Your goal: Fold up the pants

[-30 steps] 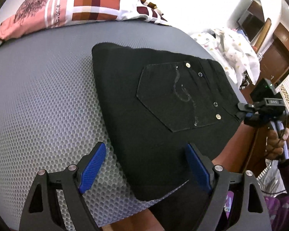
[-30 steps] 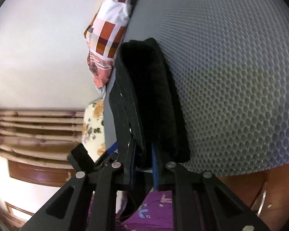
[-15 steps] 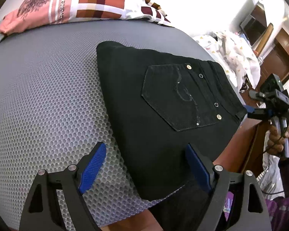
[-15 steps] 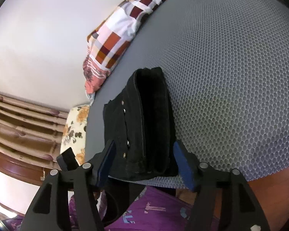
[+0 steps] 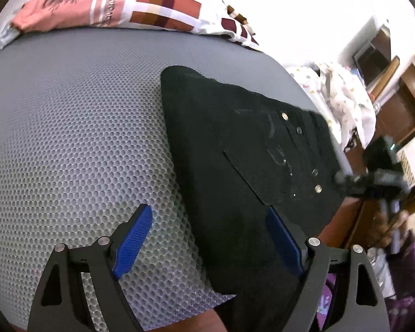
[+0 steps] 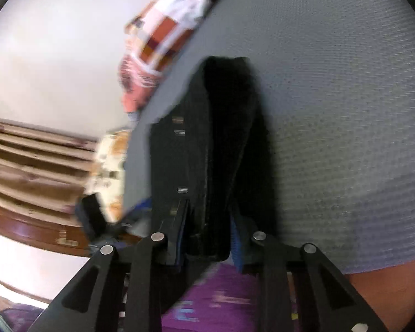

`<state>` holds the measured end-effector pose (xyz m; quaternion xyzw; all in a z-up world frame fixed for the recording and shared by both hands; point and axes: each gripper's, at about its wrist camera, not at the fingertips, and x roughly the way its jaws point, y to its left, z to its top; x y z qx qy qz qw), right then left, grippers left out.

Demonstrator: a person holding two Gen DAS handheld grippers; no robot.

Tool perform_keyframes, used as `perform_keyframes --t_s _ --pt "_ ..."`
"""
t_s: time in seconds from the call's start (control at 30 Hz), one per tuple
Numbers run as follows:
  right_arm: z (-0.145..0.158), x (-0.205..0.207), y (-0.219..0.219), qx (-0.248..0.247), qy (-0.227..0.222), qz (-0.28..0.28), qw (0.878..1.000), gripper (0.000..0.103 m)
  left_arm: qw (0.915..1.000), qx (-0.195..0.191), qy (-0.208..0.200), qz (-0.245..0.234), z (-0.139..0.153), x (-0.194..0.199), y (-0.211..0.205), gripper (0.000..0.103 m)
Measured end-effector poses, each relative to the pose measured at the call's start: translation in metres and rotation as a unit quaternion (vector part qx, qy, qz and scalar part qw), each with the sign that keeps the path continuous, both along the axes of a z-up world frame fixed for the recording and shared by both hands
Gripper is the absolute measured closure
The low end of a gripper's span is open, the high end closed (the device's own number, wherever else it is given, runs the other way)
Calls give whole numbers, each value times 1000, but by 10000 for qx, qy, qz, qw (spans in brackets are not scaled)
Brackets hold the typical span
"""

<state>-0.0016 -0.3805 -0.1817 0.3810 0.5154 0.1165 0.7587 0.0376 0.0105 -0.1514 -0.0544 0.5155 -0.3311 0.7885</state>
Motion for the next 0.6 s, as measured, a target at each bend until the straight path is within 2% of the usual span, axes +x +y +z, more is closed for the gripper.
perform_keyframes --t_s 0.07,0.13,0.2,0.23,0.27,0.37,0.5,0.6 --pt "-7 -2 -5 139 -3 -39 9999 77 10000 -4 68 26 -1 4 0 19" --pt "-2 0 -6 145 -106 -136 9997 71 9999 -70 146 -49 -2 10 -4 19" --pt "6 0 -13 -2 -264 -266 9993 56 9997 -109 148 -175 -1 14 -10 19" --pt "9 2 -15 -95 -300 -302 9990 41 9996 -40 141 -242 -2 17 -15 19" --pt "12 4 -17 -162 -337 -315 9988 38 9995 -7 152 -288 -3 19 -19 19" --pt "10 10 -20 -206 -320 -245 9990 38 9989 52 117 -447 -4 23 -29 19" --pt "-3 20 -14 -304 -224 -87 9992 38 9979 518 -150 -360 -6 26 -39 19" --pt "-2 25 -7 -496 -395 -2 9980 39 9976 529 -279 -341 -6 26 -42 19"
